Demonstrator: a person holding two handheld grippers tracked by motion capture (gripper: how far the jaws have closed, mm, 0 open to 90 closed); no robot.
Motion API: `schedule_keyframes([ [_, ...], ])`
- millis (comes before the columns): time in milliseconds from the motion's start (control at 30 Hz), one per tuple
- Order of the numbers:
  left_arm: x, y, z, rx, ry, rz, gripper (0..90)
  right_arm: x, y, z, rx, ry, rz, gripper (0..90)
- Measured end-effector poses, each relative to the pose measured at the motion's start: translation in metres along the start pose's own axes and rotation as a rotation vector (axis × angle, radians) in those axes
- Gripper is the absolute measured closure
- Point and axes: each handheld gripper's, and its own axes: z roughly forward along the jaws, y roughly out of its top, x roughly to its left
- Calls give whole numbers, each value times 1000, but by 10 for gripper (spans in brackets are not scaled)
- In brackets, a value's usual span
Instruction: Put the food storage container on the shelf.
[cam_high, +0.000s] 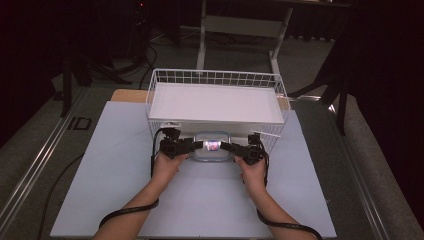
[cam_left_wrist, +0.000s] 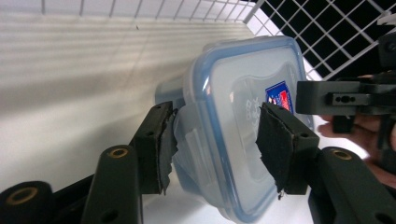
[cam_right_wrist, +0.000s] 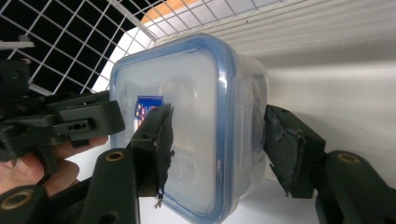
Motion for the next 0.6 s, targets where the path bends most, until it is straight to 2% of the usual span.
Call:
schedule_keyframes([
  [200, 0, 1, 3, -20, 34, 25, 451, 0, 0, 4, -6, -15, 5, 392],
  [267, 2, 1, 4, -30, 34, 21, 450, -1, 1, 6, -8, -14, -1, 383],
  [300, 3, 1, 5, -28, 35, 21, 422, 0, 3, 7, -13, -35, -1, 374],
  [367, 4, 0, 9, -17, 29, 1, 402, 0, 3, 7, -14, -44, -2, 377],
  [433, 4, 0, 11, -19, 26, -13, 374, 1, 5, 7, -21, -62, -13, 410],
  [533, 3, 1, 12, -19, 36, -1, 361, 4, 7, 7, -11, -77, -35, 418],
  [600, 2, 1, 11, -9, 40, 1, 361, 9, 8, 6, 0, -103, -65, 417],
])
